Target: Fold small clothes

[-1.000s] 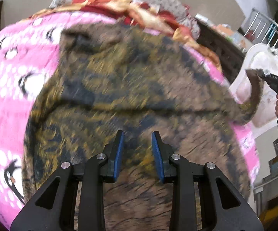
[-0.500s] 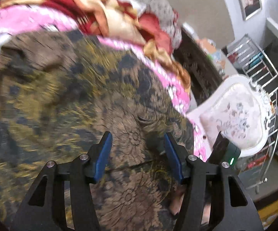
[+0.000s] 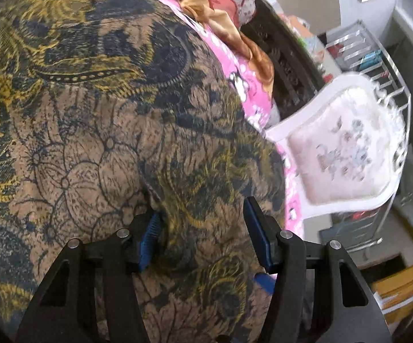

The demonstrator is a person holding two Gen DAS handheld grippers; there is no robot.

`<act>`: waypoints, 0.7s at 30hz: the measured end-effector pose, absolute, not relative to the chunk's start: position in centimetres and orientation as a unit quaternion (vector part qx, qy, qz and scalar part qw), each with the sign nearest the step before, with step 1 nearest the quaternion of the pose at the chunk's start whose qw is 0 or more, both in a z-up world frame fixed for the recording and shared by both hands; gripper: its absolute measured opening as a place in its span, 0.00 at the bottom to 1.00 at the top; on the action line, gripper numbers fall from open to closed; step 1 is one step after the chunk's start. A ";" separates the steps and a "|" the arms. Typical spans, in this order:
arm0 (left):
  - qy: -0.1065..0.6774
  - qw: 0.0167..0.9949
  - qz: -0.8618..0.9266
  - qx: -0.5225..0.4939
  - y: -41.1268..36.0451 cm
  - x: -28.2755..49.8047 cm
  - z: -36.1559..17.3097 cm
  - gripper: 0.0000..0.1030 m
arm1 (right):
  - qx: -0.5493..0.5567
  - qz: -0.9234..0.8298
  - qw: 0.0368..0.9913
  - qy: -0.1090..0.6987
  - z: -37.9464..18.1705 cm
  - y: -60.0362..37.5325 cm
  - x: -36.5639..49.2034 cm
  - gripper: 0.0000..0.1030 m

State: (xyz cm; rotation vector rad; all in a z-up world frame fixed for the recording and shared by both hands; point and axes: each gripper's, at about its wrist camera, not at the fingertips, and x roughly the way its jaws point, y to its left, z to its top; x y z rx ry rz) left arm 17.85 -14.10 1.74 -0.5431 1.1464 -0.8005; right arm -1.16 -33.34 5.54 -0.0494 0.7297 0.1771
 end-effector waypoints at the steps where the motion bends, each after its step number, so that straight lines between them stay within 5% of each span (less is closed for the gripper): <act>1: 0.513 0.734 -0.363 -0.257 -13.7 17.9 1.7 0.54 | -0.029 0.076 0.932 0.354 5.4 -33.4 -1.6 0.72; 6: 0.502 0.753 -0.341 -0.255 -13.5 18.1 1.6 0.42 | -0.029 0.042 0.928 0.369 4.6 -33.8 -0.8 0.72; 8: 0.502 0.771 -0.336 -0.202 -15.2 17.5 2.1 0.09 | -0.035 0.032 0.924 0.380 4.4 -33.8 -0.3 0.72; 21: 0.372 0.873 -0.275 -0.154 -11.3 14.6 10.5 0.04 | -0.030 0.020 0.920 0.390 4.0 -34.3 -0.3 0.72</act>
